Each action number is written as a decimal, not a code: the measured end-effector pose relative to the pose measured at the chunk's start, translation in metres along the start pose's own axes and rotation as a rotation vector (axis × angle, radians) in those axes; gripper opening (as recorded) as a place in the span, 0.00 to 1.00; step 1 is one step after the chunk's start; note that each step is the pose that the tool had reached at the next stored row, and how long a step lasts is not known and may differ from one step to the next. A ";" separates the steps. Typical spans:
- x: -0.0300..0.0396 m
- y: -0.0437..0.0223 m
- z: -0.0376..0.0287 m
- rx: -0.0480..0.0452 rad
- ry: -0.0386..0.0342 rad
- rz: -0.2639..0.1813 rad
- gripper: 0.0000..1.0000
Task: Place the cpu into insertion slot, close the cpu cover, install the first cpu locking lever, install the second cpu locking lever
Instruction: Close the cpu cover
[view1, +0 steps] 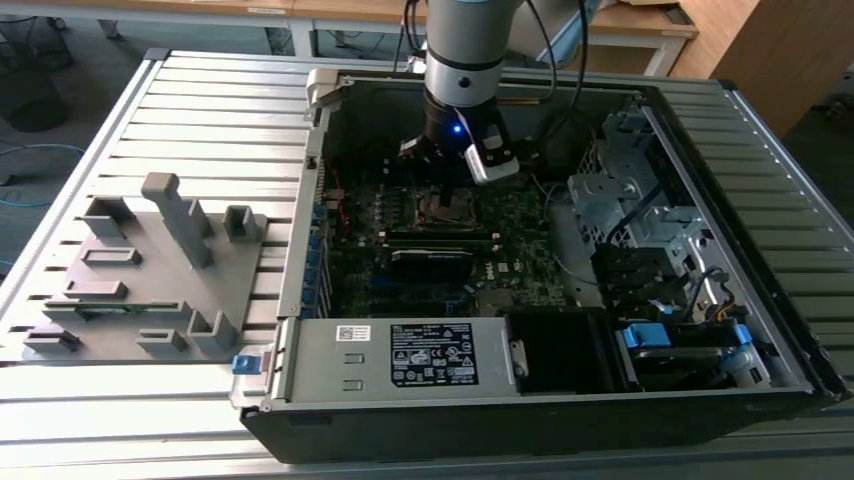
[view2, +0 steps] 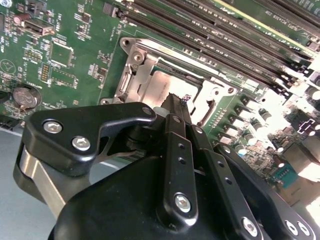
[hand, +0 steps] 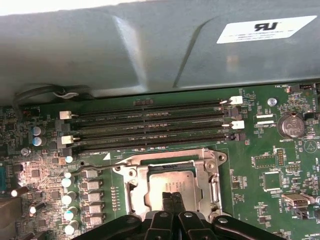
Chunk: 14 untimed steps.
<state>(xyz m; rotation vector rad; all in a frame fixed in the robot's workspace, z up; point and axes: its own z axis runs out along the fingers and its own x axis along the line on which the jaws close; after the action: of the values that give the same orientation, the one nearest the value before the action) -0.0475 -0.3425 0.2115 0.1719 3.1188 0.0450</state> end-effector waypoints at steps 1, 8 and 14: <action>0.0016 -0.0002 0.0002 0.0001 0.0000 0.000 0.10; 0.0118 -0.0015 0.0031 0.0002 0.0001 0.000 0.10; 0.0186 -0.0022 0.0048 0.0001 0.0000 0.000 0.10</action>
<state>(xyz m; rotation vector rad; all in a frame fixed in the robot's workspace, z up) -0.0662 -0.3426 0.2063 0.1718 3.1188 0.0447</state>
